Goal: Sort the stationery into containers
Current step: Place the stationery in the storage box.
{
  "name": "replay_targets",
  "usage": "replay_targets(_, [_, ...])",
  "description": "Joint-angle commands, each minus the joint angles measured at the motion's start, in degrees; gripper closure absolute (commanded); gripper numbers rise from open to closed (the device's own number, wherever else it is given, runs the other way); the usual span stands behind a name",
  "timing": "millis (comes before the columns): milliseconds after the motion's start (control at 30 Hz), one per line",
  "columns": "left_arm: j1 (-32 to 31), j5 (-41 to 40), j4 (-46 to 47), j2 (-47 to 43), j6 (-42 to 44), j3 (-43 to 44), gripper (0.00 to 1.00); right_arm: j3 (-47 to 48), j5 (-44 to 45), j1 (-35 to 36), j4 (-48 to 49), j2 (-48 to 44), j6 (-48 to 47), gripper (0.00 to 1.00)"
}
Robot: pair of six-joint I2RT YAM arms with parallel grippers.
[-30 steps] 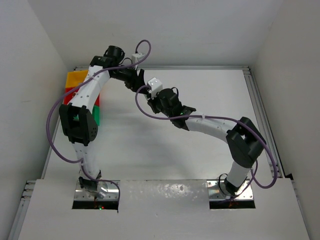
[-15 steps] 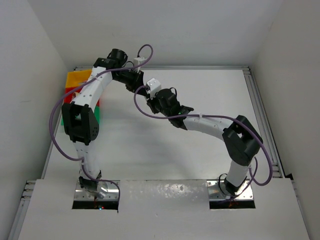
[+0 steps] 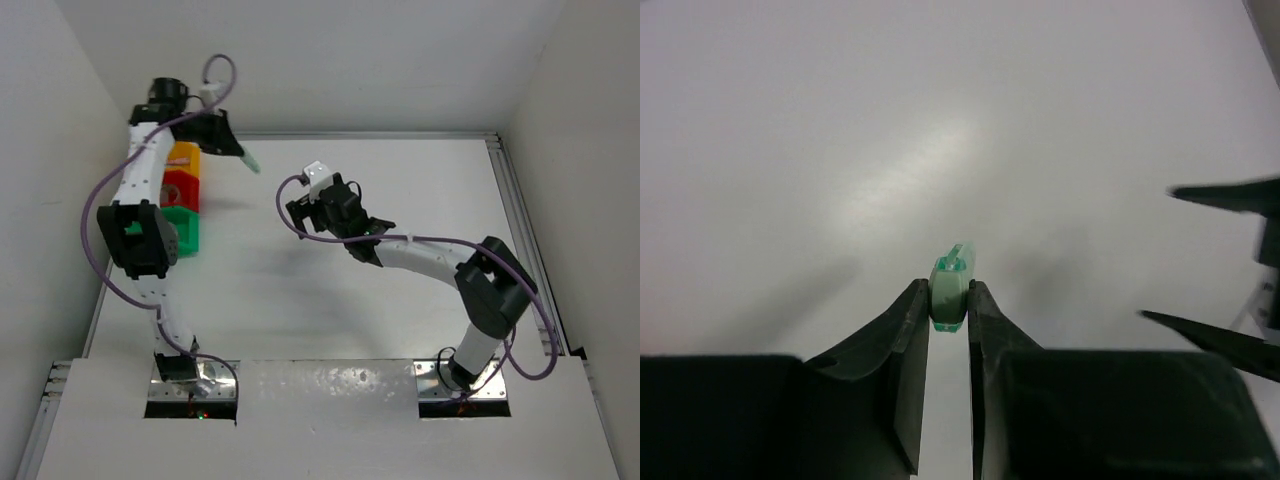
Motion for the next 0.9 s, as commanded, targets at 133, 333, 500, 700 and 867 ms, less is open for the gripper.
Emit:
replay_targets(133, [20.3, -4.3, 15.6, 6.7, -9.4, 11.0, 1.0, -11.6, 4.1, -0.3, -0.7, -11.0, 2.8, 0.01])
replay_targets(333, [24.7, -4.1, 24.9, 12.7, -14.1, 12.5, 1.0, -14.1, 6.9, -0.3, -7.8, -12.9, 4.2, 0.01])
replay_targets(500, [25.4, -9.1, 31.7, 16.3, -18.6, 11.9, 1.0, -14.4, 7.5, -0.4, -10.1, -13.5, 4.5, 0.01])
replay_targets(700, [24.8, -15.5, 34.5, 19.9, -21.2, 11.3, 1.0, -13.3, 8.0, -0.3, -12.5, -13.8, 4.2, 0.01])
replay_targets(867, [24.7, -18.2, 33.2, 22.2, -20.5, 10.6, 1.0, -12.9, 8.5, -0.4, -13.6, -13.9, 4.2, 0.01])
